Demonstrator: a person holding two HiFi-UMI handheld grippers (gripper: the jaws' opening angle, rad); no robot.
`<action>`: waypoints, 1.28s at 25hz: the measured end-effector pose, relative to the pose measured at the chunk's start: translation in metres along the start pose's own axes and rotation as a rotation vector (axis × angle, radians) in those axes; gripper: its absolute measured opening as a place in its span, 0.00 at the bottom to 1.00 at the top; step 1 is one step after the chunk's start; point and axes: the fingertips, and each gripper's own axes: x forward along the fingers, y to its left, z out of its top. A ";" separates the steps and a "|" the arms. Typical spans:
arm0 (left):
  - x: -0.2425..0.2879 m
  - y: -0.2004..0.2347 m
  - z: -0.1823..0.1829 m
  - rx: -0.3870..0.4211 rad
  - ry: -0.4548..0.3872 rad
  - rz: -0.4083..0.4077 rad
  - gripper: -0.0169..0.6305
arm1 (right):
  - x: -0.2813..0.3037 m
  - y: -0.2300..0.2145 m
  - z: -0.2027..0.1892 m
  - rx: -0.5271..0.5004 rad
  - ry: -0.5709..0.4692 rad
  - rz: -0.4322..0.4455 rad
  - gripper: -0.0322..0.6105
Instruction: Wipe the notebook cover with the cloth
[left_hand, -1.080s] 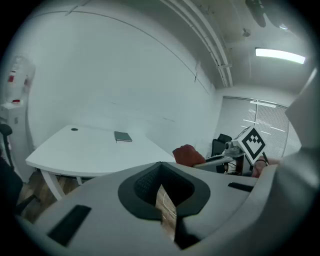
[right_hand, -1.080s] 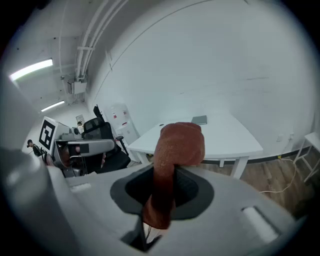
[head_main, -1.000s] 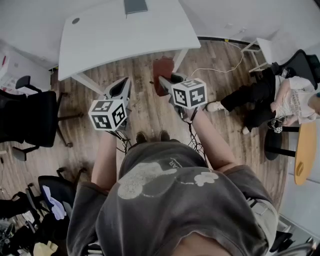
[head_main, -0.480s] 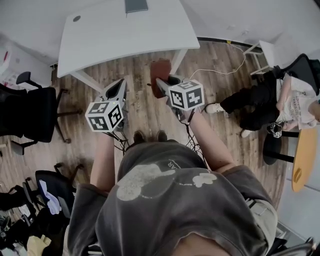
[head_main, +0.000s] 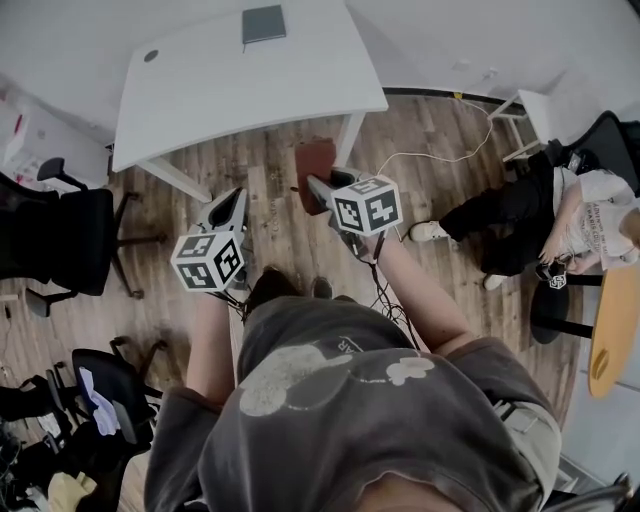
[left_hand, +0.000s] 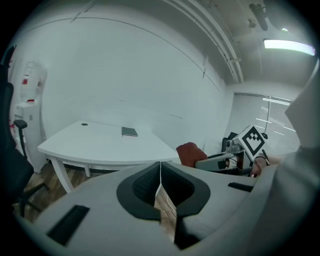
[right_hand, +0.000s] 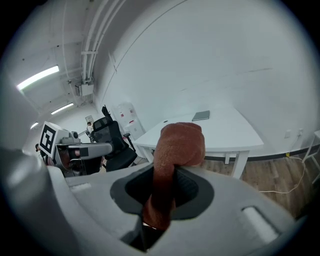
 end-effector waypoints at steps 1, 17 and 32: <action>0.000 0.000 -0.001 0.001 0.003 0.004 0.04 | -0.001 -0.002 0.001 -0.009 0.002 0.002 0.17; 0.092 0.088 0.056 -0.049 0.005 -0.031 0.04 | 0.073 -0.073 0.056 0.065 0.003 -0.093 0.17; 0.175 0.192 0.129 -0.049 0.023 -0.117 0.04 | 0.174 -0.117 0.140 0.143 -0.019 -0.184 0.17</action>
